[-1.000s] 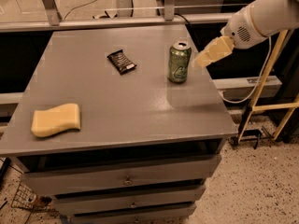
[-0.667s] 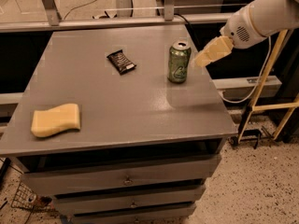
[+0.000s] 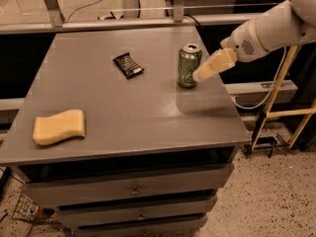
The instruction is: Knock green can over
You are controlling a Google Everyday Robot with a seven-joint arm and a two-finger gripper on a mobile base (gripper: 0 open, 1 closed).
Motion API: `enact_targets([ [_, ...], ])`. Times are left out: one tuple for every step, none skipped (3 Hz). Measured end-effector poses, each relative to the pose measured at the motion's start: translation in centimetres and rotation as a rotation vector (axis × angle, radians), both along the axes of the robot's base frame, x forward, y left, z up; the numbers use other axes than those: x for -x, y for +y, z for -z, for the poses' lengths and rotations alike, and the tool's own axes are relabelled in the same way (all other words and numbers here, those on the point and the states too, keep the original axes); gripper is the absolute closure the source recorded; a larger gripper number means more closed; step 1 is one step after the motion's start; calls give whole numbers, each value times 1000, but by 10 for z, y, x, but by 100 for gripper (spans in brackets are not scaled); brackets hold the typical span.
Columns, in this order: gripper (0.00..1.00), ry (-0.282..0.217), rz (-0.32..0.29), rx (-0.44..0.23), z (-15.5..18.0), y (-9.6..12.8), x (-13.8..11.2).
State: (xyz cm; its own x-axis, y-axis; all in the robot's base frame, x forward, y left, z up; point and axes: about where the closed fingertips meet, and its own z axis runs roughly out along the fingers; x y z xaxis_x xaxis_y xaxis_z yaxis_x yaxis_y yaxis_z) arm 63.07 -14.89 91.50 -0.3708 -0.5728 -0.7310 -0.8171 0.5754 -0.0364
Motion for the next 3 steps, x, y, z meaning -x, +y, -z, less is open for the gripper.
enact_targets([
  [0,-13,-52,-84,13,20,-6],
  [0,-35,-79,-130,18,32,-12],
  [0,-46,-101,-171,23,45,-18],
])
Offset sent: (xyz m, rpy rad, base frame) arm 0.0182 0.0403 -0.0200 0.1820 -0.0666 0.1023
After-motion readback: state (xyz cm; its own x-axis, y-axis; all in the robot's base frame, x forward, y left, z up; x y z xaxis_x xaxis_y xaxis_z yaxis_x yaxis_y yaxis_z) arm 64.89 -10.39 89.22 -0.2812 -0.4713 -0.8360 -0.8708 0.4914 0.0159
